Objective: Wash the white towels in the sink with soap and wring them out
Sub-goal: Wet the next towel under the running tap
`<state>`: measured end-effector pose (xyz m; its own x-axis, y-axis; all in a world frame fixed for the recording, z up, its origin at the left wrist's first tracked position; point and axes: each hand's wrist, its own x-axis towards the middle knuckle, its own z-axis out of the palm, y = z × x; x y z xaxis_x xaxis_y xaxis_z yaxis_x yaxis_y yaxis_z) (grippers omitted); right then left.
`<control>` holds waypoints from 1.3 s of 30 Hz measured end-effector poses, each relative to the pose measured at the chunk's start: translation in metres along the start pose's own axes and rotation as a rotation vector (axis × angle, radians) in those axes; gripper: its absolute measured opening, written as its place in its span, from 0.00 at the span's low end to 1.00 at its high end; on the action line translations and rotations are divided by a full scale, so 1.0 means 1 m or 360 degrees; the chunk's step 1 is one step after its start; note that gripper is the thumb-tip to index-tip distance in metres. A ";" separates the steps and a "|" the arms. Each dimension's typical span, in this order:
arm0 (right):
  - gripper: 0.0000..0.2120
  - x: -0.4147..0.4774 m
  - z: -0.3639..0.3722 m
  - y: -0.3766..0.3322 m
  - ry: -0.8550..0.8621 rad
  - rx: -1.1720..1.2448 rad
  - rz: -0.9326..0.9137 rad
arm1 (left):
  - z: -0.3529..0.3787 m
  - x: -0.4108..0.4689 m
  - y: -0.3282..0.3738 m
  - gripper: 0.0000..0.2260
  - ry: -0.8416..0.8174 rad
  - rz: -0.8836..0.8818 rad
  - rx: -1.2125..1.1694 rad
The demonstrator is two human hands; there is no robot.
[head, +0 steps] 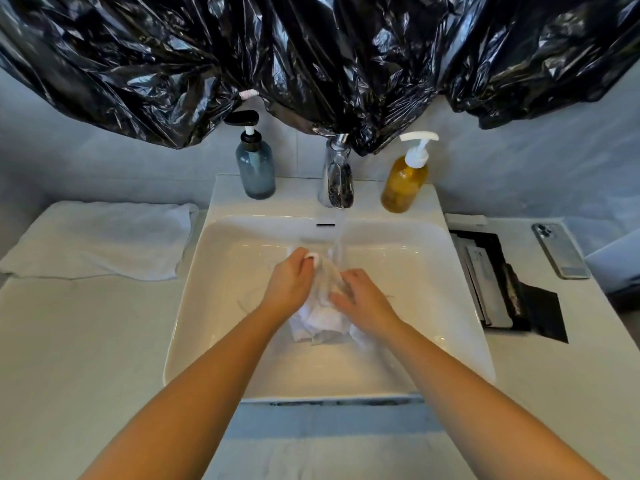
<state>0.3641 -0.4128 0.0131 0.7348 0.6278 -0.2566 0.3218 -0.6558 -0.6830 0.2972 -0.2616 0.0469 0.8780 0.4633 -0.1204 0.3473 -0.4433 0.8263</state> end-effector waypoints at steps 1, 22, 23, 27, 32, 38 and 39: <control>0.09 0.005 -0.004 -0.003 0.0078 0.0078 0.0077 | 0.002 0.007 0.006 0.11 0.0012 -0.0031 -0.0100; 0.12 0.040 -0.032 0.008 0.0508 0.0214 0.0190 | 0.008 0.048 -0.027 0.14 0.0150 0.0198 0.0698; 0.12 0.040 -0.042 0.009 0.0562 0.0268 0.0168 | 0.005 0.049 -0.021 0.15 0.0175 0.0234 0.0655; 0.15 0.036 -0.050 0.016 0.0503 0.0061 0.0131 | 0.009 0.053 -0.022 0.13 0.0112 0.0155 0.0825; 0.37 0.018 0.002 0.024 0.0015 -0.0644 0.0016 | 0.040 0.030 -0.041 0.33 -0.0206 0.0234 0.1054; 0.28 0.026 0.030 0.033 0.0259 -0.0774 -0.0019 | 0.056 0.027 -0.064 0.26 -0.0146 0.0204 0.1142; 0.27 0.026 0.032 0.035 0.0321 -0.0756 -0.0041 | 0.058 0.026 -0.066 0.24 -0.0079 0.0243 0.1119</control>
<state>0.3756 -0.4060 -0.0399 0.8086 0.5836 -0.0752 0.5424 -0.7888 -0.2892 0.3161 -0.2647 -0.0430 0.9418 0.3287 -0.0709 0.3348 -0.8971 0.2884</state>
